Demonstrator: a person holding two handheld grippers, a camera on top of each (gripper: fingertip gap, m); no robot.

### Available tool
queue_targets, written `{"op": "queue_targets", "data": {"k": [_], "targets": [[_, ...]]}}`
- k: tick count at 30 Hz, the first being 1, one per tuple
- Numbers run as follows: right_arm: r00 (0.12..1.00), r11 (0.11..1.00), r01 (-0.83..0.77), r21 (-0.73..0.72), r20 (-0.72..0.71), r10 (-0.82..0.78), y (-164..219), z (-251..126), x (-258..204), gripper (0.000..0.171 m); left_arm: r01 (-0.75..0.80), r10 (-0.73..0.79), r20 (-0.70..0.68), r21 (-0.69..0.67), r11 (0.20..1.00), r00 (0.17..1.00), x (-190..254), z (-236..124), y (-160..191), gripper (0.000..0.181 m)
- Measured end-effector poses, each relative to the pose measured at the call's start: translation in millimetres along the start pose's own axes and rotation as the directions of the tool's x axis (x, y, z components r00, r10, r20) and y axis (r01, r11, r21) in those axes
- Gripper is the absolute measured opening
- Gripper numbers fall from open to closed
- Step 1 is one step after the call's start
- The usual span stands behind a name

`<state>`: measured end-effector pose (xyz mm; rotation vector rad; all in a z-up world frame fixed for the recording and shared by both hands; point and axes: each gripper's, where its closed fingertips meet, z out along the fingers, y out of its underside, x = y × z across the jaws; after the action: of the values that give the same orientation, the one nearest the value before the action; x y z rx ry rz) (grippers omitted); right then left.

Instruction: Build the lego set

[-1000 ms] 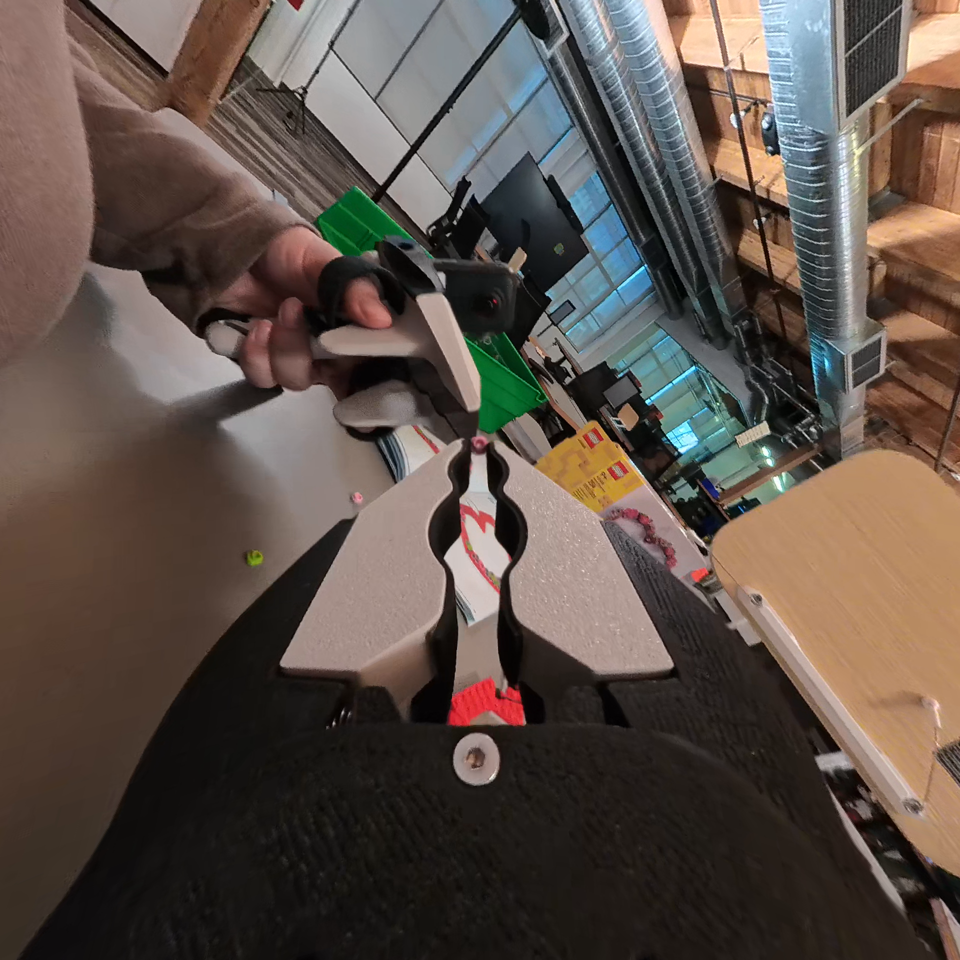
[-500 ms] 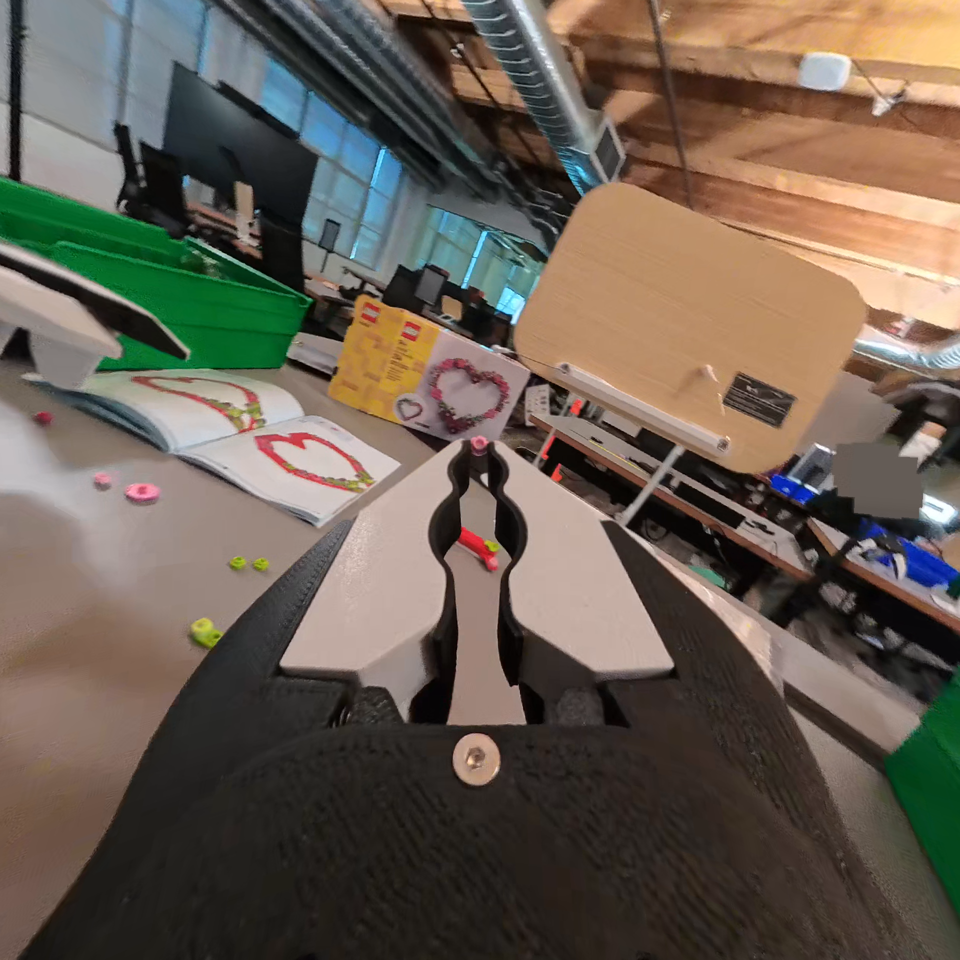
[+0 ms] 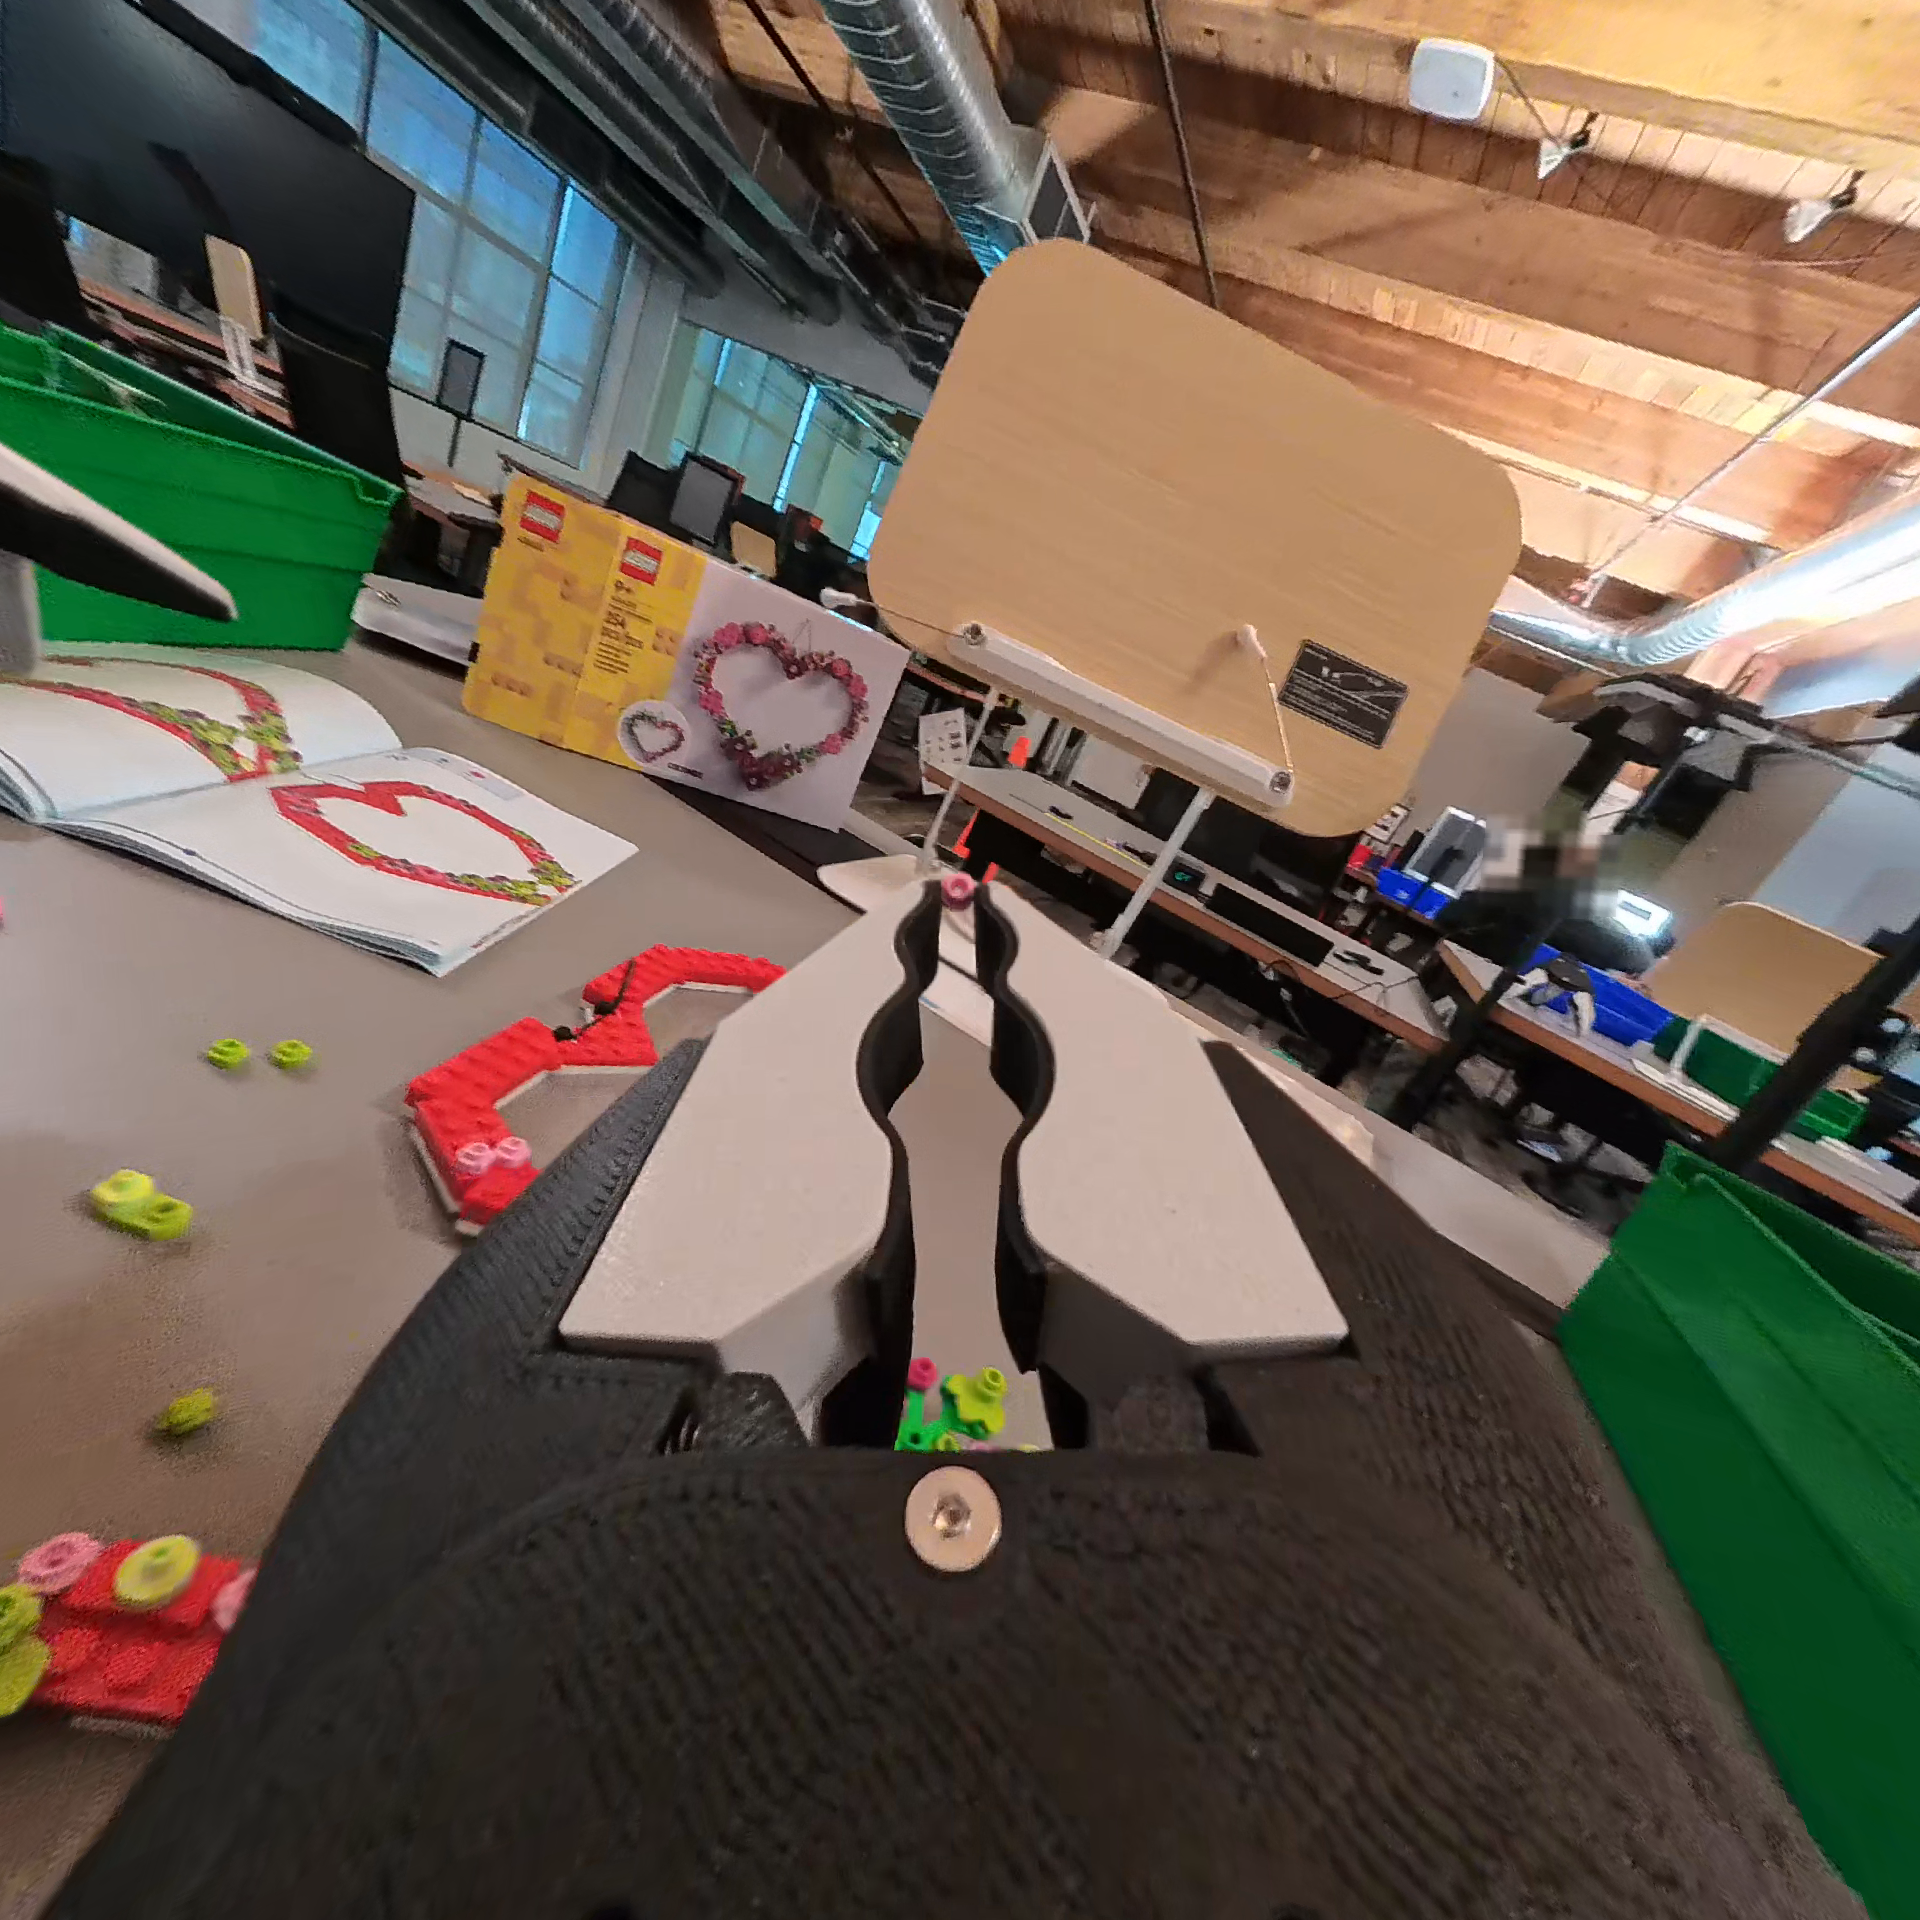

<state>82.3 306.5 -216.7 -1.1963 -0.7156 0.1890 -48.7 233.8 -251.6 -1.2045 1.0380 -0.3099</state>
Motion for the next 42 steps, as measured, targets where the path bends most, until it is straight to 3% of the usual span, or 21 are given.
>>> {"op": "queue_targets", "data": {"k": [7, 18, 26, 31, 42], "targets": [[0.999, 1.000, 0.017, 0.020, -0.042, -0.016, -5.1, -3.9, 11.8, 0.005, 0.088, -0.088, -0.005, 0.052, 0.995, 0.996, -6.7, -1.6, -5.6, 0.053], [0.999, 0.995, 0.039, 0.095, 0.000, -0.039, -28.2, -7.0, -4.2, 0.005, -0.085, 0.097, -0.113, 0.104, 0.991, 0.989, 39.8, -8.8, -23.7, 0.044], [1.000, 0.994, -0.006, 0.107, 0.022, 0.003, -28.2, -7.2, -6.1, 0.005, -0.022, 0.034, -0.110, 0.112, 0.993, 0.993, 34.4, -13.2, -25.0, 0.043], [0.999, 0.995, -0.027, 0.094, 0.048, 0.023, -23.9, -6.1, -8.3, 0.005, 0.066, -0.048, -0.170, 0.102, 0.993, 0.984, 36.9, -15.0, -23.8, 0.027], [0.999, 0.996, 0.017, 0.083, 0.041, -0.020, -22.6, -6.1, -9.5, 0.005, 0.097, -0.081, -0.172, 0.090, 0.991, 0.982, 35.2, -14.8, -21.5, 0.027]]}}
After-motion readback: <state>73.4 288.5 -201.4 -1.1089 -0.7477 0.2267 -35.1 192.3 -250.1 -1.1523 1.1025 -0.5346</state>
